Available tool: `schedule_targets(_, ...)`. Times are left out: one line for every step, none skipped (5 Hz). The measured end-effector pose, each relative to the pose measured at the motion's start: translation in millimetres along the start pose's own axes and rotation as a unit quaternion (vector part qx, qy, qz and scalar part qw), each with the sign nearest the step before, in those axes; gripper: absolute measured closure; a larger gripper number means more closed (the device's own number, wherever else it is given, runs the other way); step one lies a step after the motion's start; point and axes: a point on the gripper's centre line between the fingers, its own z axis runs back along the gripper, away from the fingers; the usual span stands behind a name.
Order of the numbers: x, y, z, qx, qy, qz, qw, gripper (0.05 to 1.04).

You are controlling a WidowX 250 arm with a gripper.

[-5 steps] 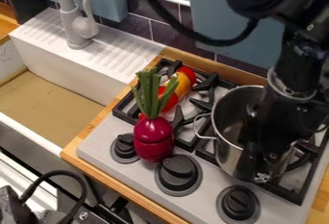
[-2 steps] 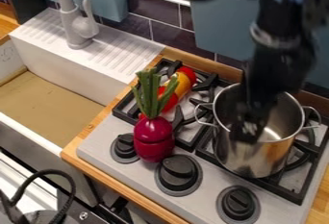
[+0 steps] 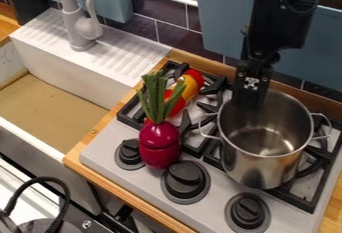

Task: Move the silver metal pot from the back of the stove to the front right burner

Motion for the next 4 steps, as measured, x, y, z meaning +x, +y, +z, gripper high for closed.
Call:
schedule_targets(4, 3, -7, 0.012, 0.005, 0.004, 0.9999, 0.087)
schedule_targets(6, -1, -25, 0.040, 0.025, -0.002, 0.9989, 0.087)
schedule_targets(6, -3, -34, 0.052, 0.033, -0.010, 0.9980, 0.087)
schedule_targets(6, -4, -36, 0.052, 0.033, -0.009, 0.9980, 0.087)
